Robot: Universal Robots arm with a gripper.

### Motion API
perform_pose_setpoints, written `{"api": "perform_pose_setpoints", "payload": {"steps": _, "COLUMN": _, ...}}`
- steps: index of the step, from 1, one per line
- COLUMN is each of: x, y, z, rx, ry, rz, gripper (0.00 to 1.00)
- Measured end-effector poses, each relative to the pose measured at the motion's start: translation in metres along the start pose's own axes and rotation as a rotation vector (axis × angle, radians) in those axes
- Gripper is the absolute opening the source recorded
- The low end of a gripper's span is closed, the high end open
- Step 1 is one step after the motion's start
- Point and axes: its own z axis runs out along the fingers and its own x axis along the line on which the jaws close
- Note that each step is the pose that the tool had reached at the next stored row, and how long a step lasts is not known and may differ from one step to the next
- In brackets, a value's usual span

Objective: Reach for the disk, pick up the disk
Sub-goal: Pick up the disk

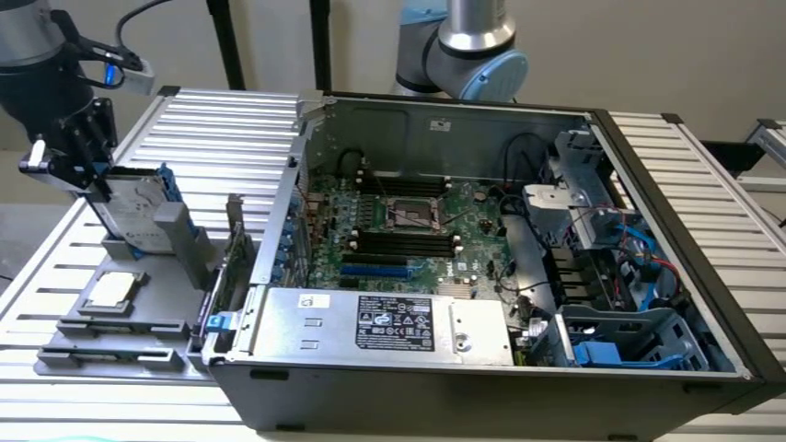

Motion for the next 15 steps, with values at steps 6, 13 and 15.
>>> {"api": "perform_pose_setpoints", "payload": {"steps": 6, "x": 0.000, "y": 0.0001, "z": -0.0053, "rx": -0.0002, "ry": 0.0001, "rz": 0.000, "gripper": 0.33}}
{"api": "perform_pose_setpoints", "payload": {"steps": 13, "x": 0.000, "y": -0.0002, "z": -0.0238, "rx": -0.0002, "ry": 0.0001, "rz": 0.000, "gripper": 0.33}}
{"api": "perform_pose_setpoints", "payload": {"steps": 15, "x": 0.000, "y": -0.0004, "z": -0.0323, "rx": -0.0002, "ry": 0.0001, "rz": 0.000, "gripper": 0.33}}
